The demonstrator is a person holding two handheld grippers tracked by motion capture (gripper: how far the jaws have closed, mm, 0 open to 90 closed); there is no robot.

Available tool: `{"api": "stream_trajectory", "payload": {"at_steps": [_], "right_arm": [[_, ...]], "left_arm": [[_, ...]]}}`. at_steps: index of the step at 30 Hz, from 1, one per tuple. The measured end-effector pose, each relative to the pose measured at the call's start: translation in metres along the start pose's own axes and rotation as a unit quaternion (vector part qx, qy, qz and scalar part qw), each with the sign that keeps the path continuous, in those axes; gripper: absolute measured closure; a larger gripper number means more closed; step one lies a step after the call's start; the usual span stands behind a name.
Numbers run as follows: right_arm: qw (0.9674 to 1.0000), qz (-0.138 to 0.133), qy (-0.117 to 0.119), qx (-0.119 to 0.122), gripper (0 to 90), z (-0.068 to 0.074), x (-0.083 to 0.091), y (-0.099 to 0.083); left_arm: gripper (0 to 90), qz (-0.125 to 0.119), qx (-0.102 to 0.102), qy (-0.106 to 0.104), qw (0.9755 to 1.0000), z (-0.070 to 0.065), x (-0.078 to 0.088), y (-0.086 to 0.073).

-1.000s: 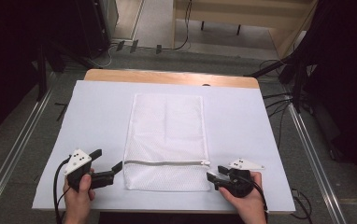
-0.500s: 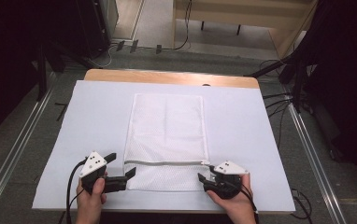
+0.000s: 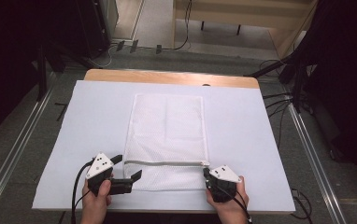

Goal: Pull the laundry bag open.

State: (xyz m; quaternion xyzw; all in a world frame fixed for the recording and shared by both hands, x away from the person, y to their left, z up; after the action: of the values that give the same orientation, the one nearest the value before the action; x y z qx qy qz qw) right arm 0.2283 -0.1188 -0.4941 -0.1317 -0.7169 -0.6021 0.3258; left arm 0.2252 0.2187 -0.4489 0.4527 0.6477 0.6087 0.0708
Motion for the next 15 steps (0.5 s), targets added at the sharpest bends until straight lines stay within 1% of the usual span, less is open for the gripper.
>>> {"api": "stream_trajectory", "payload": {"at_steps": [1, 2, 3, 4, 5, 6, 7, 8, 9, 10, 11, 13, 14, 15], "right_arm": [[0.9999, 0.003, 0.009, -0.005, 90.0, -0.001, 0.000, 0.002], [0.9999, 0.003, 0.009, -0.005, 90.0, -0.001, 0.000, 0.002], [0.9996, -0.006, 0.024, -0.017, 90.0, -0.004, 0.002, 0.004], [0.9996, -0.006, 0.024, -0.017, 90.0, -0.004, 0.002, 0.004], [0.9995, -0.014, 0.024, -0.014, 90.0, -0.005, 0.004, 0.005], [0.9993, -0.031, 0.021, -0.004, 90.0, -0.005, 0.008, 0.008], [0.9989, -0.043, 0.018, 0.006, 90.0, -0.004, 0.011, 0.010], [0.9985, -0.052, 0.013, 0.010, 90.0, -0.004, 0.014, 0.012], [0.9981, -0.059, 0.011, 0.011, 90.0, -0.003, 0.016, 0.014], [0.9976, -0.067, 0.012, 0.013, 90.0, -0.003, 0.018, 0.015], [0.9972, -0.073, 0.011, 0.012, 90.0, -0.003, 0.019, 0.016], [0.9964, -0.082, 0.011, 0.015, 90.0, -0.002, 0.022, 0.017], [0.9960, -0.087, 0.009, 0.018, 90.0, -0.002, 0.023, 0.018], [0.9956, -0.091, 0.011, 0.021, 90.0, -0.002, 0.024, 0.019]], "left_arm": [[8.5, -0.005, 0.008, -0.008, 0.9999, -0.001, -0.001, 0.001], [8.5, -0.009, 0.014, -0.012, 0.9998, -0.003, -0.003, 0.002], [8.5, -0.013, 0.018, -0.018, 0.9996, -0.005, -0.005, 0.003], [8.5, -0.014, 0.020, -0.022, 0.9995, -0.007, -0.007, 0.004], [8.5, -0.013, 0.018, -0.027, 0.9994, -0.011, -0.011, 0.007], [8.6, -0.012, 0.021, -0.028, 0.9993, -0.015, -0.015, 0.009], [8.6, -0.009, 0.025, -0.033, 0.9991, -0.017, -0.019, 0.011], [10.1, -0.006, 0.029, -0.029, 0.9991, -0.020, -0.023, 0.013], [16.6, 0.000, 0.034, -0.019, 0.9993, -0.025, -0.029, 0.015], [18.0, 0.006, 0.035, -0.015, 0.9992, -0.028, -0.034, 0.018], [18.1, 0.014, 0.036, -0.016, 0.9991, -0.031, -0.038, 0.020], [19.2, 0.023, 0.050, -0.033, 0.9979, -0.037, -0.048, 0.026], [20.6, 0.028, 0.057, -0.037, 0.9973, -0.040, -0.054, 0.029], [25.5, 0.037, 0.062, -0.041, 0.9966, -0.045, -0.063, 0.034]]}}
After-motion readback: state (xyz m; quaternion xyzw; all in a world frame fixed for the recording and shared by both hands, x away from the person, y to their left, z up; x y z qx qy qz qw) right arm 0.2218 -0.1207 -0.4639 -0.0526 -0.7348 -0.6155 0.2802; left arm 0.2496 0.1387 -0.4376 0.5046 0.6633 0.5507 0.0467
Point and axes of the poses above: each handheld gripper's, and its own axes: x roughly backward along the jaws, y roughly out of its top, z roughly to its left, the point moved 1 cm from there along -x, roughly forward along the jaws, and after that the axes turned 7 degrees about -y, right-handed, at the moved point
